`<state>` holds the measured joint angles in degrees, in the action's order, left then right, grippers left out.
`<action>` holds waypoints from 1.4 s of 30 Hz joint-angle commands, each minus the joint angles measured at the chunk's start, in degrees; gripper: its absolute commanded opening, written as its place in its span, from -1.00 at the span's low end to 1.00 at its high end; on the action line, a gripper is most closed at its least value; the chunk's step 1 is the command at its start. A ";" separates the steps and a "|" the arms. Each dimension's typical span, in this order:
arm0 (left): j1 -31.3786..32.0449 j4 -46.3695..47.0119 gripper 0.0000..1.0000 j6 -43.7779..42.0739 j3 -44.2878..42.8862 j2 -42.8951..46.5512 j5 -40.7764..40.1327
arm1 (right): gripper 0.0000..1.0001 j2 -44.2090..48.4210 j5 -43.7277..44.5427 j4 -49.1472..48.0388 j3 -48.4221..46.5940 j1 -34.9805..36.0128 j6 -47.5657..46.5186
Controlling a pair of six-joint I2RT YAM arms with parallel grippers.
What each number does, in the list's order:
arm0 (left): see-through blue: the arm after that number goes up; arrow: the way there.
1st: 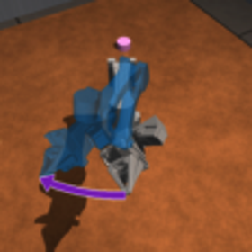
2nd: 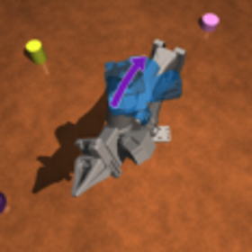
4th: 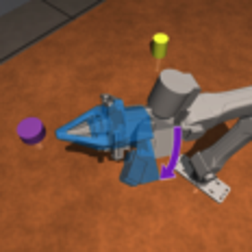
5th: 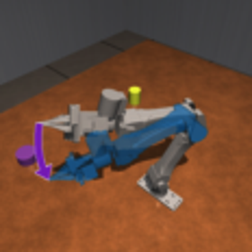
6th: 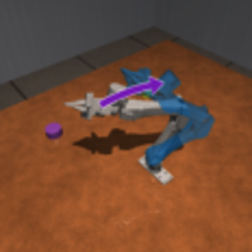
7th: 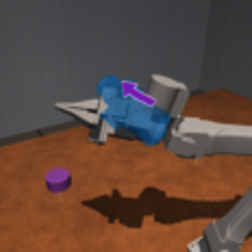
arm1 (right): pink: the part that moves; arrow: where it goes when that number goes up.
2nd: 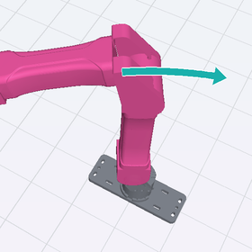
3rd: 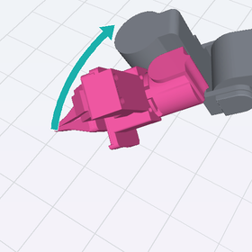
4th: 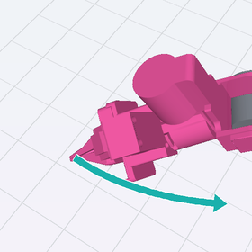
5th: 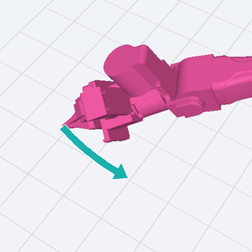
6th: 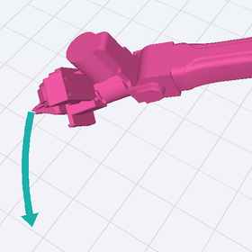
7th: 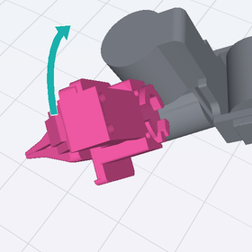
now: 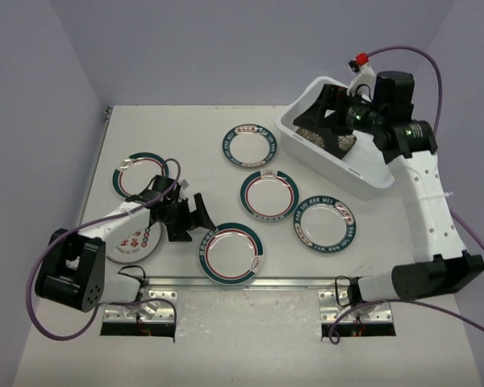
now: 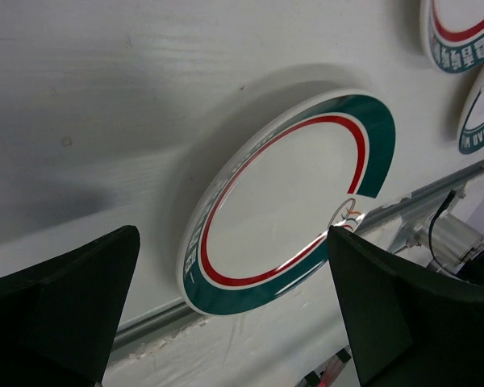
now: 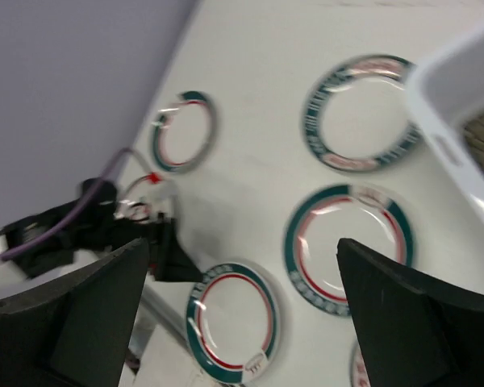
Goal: Place the plates into the plastic bin on the countertop
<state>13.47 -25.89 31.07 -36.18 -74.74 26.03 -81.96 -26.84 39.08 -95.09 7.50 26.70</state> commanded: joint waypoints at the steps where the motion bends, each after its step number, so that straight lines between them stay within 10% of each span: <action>1: 3.26 5.73 0.94 -0.81 0.21 -5.62 2.48 | 0.98 3.54 -30.58 -11.01 17.21 2.05 -1.34; 7: 4.68 9.57 0.36 -0.21 1.25 -11.46 3.16 | 0.97 11.53 -36.44 -13.60 28.66 2.61 -1.42; 15: 4.81 8.58 -0.97 -2.10 2.23 -13.71 -0.98 | 0.98 17.55 -34.39 -9.39 30.80 2.61 -5.32; 29: 4.81 9.65 -1.00 7.94 3.30 17.59 2.38 | 0.96 13.94 -18.79 -13.80 41.24 2.52 0.29; 42: 4.73 15.10 -1.00 13.62 -1.55 21.98 10.44 | 0.77 1.23 -27.31 -22.94 47.36 2.53 0.76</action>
<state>18.06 -17.97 41.03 -33.69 -55.12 30.99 -78.17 -50.33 20.24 -47.61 10.22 28.35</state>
